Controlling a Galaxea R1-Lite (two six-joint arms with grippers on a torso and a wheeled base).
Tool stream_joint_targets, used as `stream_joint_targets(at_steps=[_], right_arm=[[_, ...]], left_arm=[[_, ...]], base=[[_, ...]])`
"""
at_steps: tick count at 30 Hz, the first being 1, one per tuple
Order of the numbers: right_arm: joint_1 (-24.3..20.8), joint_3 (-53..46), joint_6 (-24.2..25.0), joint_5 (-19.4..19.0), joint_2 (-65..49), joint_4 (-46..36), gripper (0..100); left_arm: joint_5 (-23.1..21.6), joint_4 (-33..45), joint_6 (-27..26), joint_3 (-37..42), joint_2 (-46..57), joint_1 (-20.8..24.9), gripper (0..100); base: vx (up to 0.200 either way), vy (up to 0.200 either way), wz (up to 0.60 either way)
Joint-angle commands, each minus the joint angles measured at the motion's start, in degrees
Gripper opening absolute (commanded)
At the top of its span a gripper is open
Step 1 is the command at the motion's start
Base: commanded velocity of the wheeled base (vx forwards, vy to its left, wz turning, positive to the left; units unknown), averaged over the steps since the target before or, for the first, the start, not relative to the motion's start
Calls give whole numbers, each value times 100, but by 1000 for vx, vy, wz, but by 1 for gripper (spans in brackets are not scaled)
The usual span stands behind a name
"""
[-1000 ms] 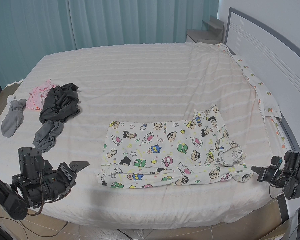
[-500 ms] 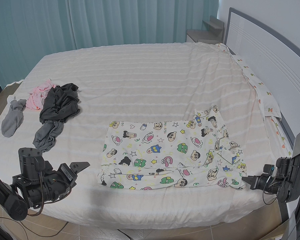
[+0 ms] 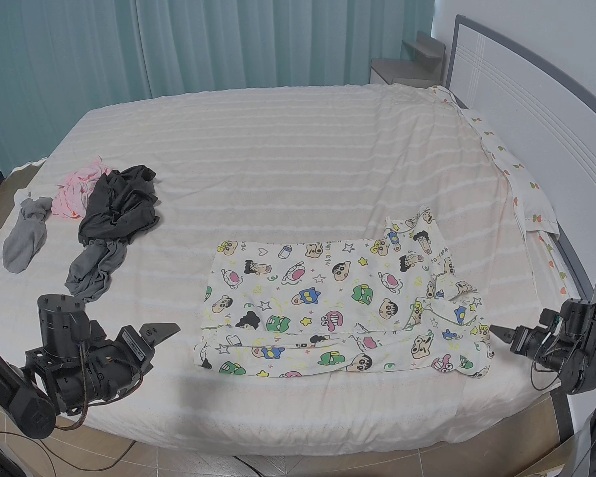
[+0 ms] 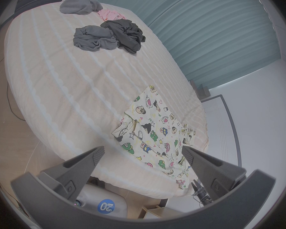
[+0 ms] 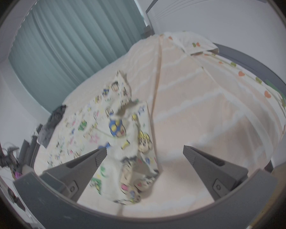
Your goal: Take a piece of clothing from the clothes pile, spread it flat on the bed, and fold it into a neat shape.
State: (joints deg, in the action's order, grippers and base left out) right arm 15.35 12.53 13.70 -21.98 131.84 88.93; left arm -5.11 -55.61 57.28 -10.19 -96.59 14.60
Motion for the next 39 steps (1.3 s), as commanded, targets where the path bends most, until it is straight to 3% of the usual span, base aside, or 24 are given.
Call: stream_joint_targets(at_steps=[1,5,8,11,13,16,25,37,39], right_arm=[[-304,153,625,-17,-1196,1,100],[-735,320,625,-8,-1266,-289,100],[-1025,786,599,-8,-1020,-1053,100],[-1051,1173,458,1,-792,-1475,100],[-1007,1612,-113,-8,-458,-1958,100],[-972,1779,-544,-158,-308,-2231,100],[-1016,2421,-1036,-228,-88,-3066,100],[-1122,2025,-957,-201,-510,-2890,100],[-1104,1507,-588,-201,-897,-2468,100]], left_arm=[[1,-2,2,0,-9,7,100],[1,-2,2,8,-9,25,100],[1,-2,2,8,-9,42,100],[1,-2,2,8,-1,42,100],[1,-2,11,8,-9,42,100],[1,-2,11,8,-9,60,100],[1,-2,2,44,-9,139,100],[-25,-28,-112,-18,-343,139,100],[-34,-37,-200,-361,-493,157,100]], base=[[0,0,0],[0,0,0],[0,0,0],[0,0,0],[0,0,0],[0,0,0],[0,0,0],[0,0,0],[0,0,0]])
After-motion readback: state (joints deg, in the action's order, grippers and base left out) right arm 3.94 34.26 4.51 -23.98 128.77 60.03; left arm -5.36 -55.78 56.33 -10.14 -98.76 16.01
